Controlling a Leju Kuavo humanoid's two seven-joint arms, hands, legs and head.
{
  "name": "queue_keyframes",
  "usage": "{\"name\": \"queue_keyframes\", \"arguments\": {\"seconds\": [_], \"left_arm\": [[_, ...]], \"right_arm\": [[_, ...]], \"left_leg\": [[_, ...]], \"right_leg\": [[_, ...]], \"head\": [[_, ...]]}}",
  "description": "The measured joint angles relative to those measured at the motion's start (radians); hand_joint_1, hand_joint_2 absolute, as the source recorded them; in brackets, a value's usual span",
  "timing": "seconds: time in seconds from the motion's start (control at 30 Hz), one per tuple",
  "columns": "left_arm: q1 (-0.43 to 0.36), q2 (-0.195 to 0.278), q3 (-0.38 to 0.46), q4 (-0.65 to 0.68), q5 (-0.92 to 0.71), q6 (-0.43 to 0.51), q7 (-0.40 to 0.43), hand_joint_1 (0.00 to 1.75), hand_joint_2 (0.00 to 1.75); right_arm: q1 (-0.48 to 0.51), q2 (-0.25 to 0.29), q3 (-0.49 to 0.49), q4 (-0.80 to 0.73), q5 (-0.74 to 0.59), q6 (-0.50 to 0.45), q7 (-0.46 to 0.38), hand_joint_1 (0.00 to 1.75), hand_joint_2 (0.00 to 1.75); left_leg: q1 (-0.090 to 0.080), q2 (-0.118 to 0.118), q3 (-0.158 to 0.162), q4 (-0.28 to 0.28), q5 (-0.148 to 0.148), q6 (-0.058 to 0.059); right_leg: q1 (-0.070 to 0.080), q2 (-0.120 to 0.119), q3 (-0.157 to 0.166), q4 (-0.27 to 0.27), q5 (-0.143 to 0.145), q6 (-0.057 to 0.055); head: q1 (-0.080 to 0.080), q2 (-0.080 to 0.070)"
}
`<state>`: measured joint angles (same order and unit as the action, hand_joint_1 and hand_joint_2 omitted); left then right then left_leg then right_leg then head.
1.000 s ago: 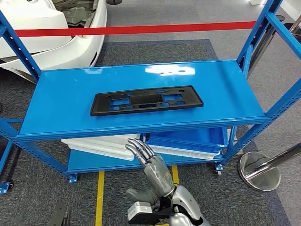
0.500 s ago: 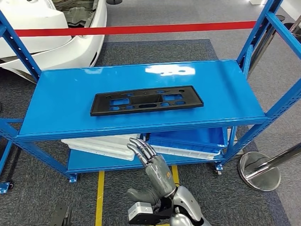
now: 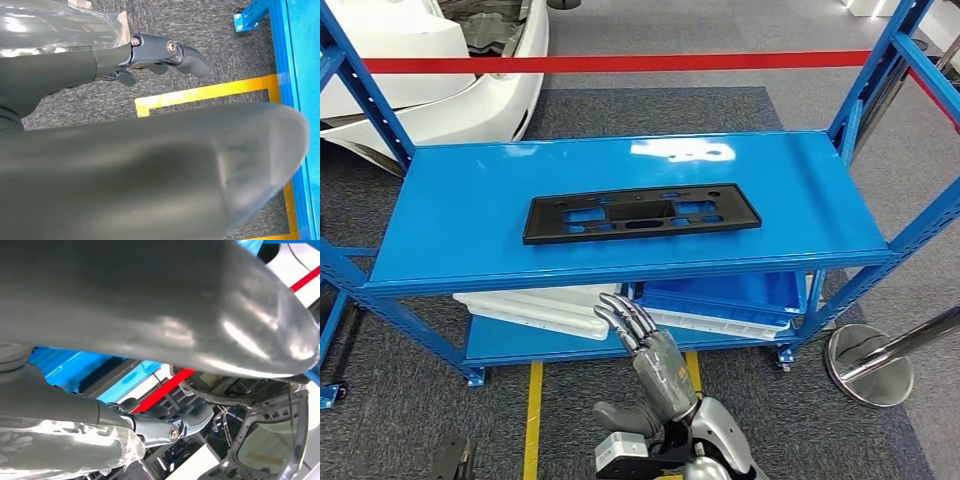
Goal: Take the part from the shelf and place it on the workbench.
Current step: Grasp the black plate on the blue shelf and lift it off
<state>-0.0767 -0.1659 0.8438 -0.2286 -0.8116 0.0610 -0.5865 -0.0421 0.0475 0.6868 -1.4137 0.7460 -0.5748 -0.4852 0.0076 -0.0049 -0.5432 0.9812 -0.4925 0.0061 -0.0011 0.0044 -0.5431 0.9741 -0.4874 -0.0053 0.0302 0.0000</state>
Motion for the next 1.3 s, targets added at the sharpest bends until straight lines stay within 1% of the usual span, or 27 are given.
{"name": "queue_keyframes", "arguments": {"seconds": [0.23, 0.43, 0.57, 0.63, 0.7, 0.73, 0.77, 0.8, 0.83, 0.9, 0.93, 0.97, 1.0, 1.03, 1.07, 1.1, 1.13, 1.17, 1.23, 1.27, 1.3], "left_arm": [[0.000, 0.000, 0.000, 0.000, -0.007, 0.000, 0.000, 0.00, 0.00], [0.000, 0.000, 0.000, 0.000, -0.010, 0.000, 0.005, 0.00, 0.00], [0.000, 0.000, 0.000, 0.000, -0.011, -0.001, 0.006, 0.00, 0.00], [0.000, 0.000, 0.000, 0.000, -0.012, -0.002, 0.006, 0.00, 0.00], [0.000, -0.001, 0.000, 0.000, -0.014, -0.003, 0.006, 0.00, 0.00], [0.000, -0.002, 0.000, 0.001, -0.016, -0.003, 0.006, 0.00, 0.00], [-0.001, -0.003, 0.000, 0.001, -0.016, -0.004, 0.005, 0.00, 0.00], [-0.002, -0.004, 0.000, 0.001, -0.017, -0.004, 0.005, 0.00, 0.00], [-0.002, -0.006, 0.000, 0.001, -0.017, -0.005, 0.005, 0.00, 0.00], [-0.002, -0.006, 0.000, 0.001, -0.018, -0.007, 0.005, 0.00, 0.00], [-0.001, -0.006, 0.000, 0.001, -0.019, -0.007, 0.005, 0.00, 0.00], [0.000, -0.006, 0.000, 0.001, -0.019, -0.008, 0.005, 0.00, 0.00], [0.000, -0.006, 0.000, 0.001, -0.020, -0.009, 0.006, 0.00, 0.00], [0.001, -0.007, 0.000, 0.001, -0.020, -0.009, 0.006, 0.00, 0.00], [0.000, -0.007, 0.000, 0.001, -0.020, -0.010, 0.006, 0.00, 0.00], [0.000, -0.007, 0.000, 0.001, -0.020, -0.010, 0.006, 0.00, 0.00], [-0.001, -0.006, 0.000, 0.001, -0.020, -0.010, 0.006, 0.00, 0.00], [0.000, -0.006, 0.000, 0.001, -0.020, -0.009, 0.006, 0.00, 0.00], [0.001, -0.006, 0.000, 0.001, -0.020, -0.009, 0.006, 0.00, 0.00], [0.000, -0.006, 0.000, 0.001, -0.020, -0.009, 0.006, 0.00, 0.00], [-0.001, -0.006, 0.000, 0.001, -0.020, -0.009, 0.006, 0.00, 0.00]], "right_arm": [[0.011, -0.001, -0.008, -0.002, 0.007, -0.002, 0.000, 0.00, 0.00], [0.014, -0.001, -0.012, -0.003, 0.013, -0.003, 0.003, 0.00, 0.00], [0.015, -0.001, -0.015, -0.003, 0.014, -0.003, 0.003, 0.00, 1.75], [0.016, -0.001, -0.015, -0.003, 0.014, -0.004, 0.003, 0.00, 1.75], [0.019, -0.001, -0.015, -0.004, 0.014, -0.004, 0.003, 0.00, 1.75], [0.020, -0.001, -0.015, -0.007, 0.015, -0.004, 0.003, 0.00, 1.75], [0.021, -0.001, -0.016, -0.010, 0.015, -0.005, 0.003, 0.00, 1.75], [0.021, -0.002, -0.016, -0.012, 0.016, -0.006, 0.003, 0.00, 1.75], [0.022, -0.002, -0.017, -0.014, 0.016, -0.007, 0.004, 0.00, 1.75], [0.026, -0.003, -0.019, -0.015, 0.016, -0.008, 0.004, 0.00, 1.75], [0.029, -0.004, -0.021, -0.014, 0.016, -0.008, 0.004, 0.00, 1.75], [0.031, -0.005, -0.022, -0.014, 0.016, -0.008, 0.004, 0.00, 1.75], [0.032, -0.006, -0.023, -0.014, 0.016, -0.008, 0.004, 0.00, 1.75], [0.032, -0.007, -0.023, -0.014, 0.016, -0.008, 0.004, 0.00, 1.75], [0.032, -0.007, -0.024, -0.014, 0.016, -0.008, 0.004, 0.00, 1.75], [0.032, -0.007, -0.024, -0.014, 0.017, -0.008, 0.004, 0.00, 1.75], [0.032, -0.007, -0.024, -0.014, 0.017, -0.008, 0.004, 0.00, 1.75], [0.033, -0.008, -0.024, -0.014, 0.016, -0.008, 0.004, 0.00, 1.75], [0.034, -0.008, -0.025, -0.014, 0.016, -0.008, 0.005, 0.00, 1.75], [0.034, -0.009, -0.026, -0.015, 0.016, -0.008, 0.004, 0.00, 1.75], [0.034, -0.009, -0.027, -0.015, 0.017, -0.008, 0.004, 0.00, 1.75]], "left_leg": [[0.000, 0.000, 0.000, 0.001, 0.000, 0.000], [0.003, 0.000, 0.000, 0.001, 0.000, 0.000], [0.004, 0.000, 0.000, 0.001, 0.000, 0.000], [0.003, 0.000, -0.001, 0.002, 0.000, 0.000], [0.002, 0.000, -0.001, 0.002, 0.000, 0.005], [0.005, 0.001, 0.002, -0.004, 0.004, 0.009], [0.008, 0.002, 0.005, -0.012, 0.009, 0.014], [0.013, 0.003, 0.008, -0.021, 0.014, 0.017], [0.018, 0.005, 0.011, -0.028, 0.017, 0.019], [0.020, 0.006, 0.012, -0.030, 0.018, 0.019], [0.022, 0.006, 0.012, -0.030, 0.017, 0.017], [0.024, 0.006, 0.014, -0.029, 0.015, 0.014], [0.027, 0.005, 0.016, -0.028, 0.012, 0.009], [0.031, 0.004, 0.020, -0.025, 0.007, 0.002], [0.035, 0.002, 0.023, -0.021, 0.001, -0.006], [0.037, 0.000, 0.024, -0.015, -0.005, -0.016], [0.037, -0.001, 0.023, -0.010, -0.009, -0.024], [0.035, -0.001, 0.020, -0.007, -0.012, -0.031], [0.036, -0.001, 0.019, -0.007, -0.015, -0.041], [0.038, 0.000, 0.018, -0.001, -0.022, -0.045], [0.039, 0.000, 0.010, 0.019, -0.036, -0.047]], "right_leg": [[0.000, 0.000, -0.001, 0.000, 0.000, 0.006], [0.002, 0.000, -0.003, 0.001, -0.001, 0.006], [0.003, 0.000, -0.003, 0.002, -0.001, 0.006], [0.002, 0.000, -0.003, 0.001, 0.000, 0.006], [0.000, 0.000, -0.001, -0.003, 0.003, 0.011], [0.000, 0.000, 0.000, -0.006, 0.003, 0.014], [0.001, 0.000, -0.001, -0.002, -0.003, 0.017], [0.002, 0.000, -0.010, 0.018, -0.020, 0.021], [0.001, 0.000, -0.029, 0.061, -0.047, 0.025], [-0.007, 0.000, -0.095, 0.203, -0.113, 0.036], [-0.012, 0.000, -0.126, 0.263, -0.131, 0.041], [-0.017, 0.000, -0.142, 0.290, -0.130, 0.046], [-0.021, -0.001, -0.135, 0.272, -0.107, 0.051], [-0.025, -0.001, -0.110, 0.213, -0.067, 0.055], [-0.029, -0.002, -0.075, 0.138, -0.030, 0.060], [-0.029, -0.001, -0.045, 0.073, -0.004, 0.062], [-0.029, 0.000, -0.028, 0.034, 0.007, 0.059], [-0.027, 0.001, -0.024, 0.022, 0.004, 0.053], [-0.024, 0.003, -0.031, 0.028, -0.002, 0.033], [-0.024, 0.003, -0.030, 0.030, -0.005, 0.024], [-0.024, 0.002, -0.029, 0.029, -0.007, 0.015]], "head": [[0.000, 0.000], [0.000, 0.000], [0.000, 0.000], [0.000, 0.000], [-0.001, 0.000], [-0.001, 0.000], [-0.001, 0.000], [0.000, 0.000], [0.001, 0.000], [0.002, 0.000], [0.002, 0.000], [0.001, 0.000], [0.001, 0.000], [0.001, 0.000], [0.002, 0.000], [0.004, 0.000], [0.005, 0.000], [0.005, 0.000], [0.003, 0.000], [0.001, 0.000], [0.001, 0.000]]}}
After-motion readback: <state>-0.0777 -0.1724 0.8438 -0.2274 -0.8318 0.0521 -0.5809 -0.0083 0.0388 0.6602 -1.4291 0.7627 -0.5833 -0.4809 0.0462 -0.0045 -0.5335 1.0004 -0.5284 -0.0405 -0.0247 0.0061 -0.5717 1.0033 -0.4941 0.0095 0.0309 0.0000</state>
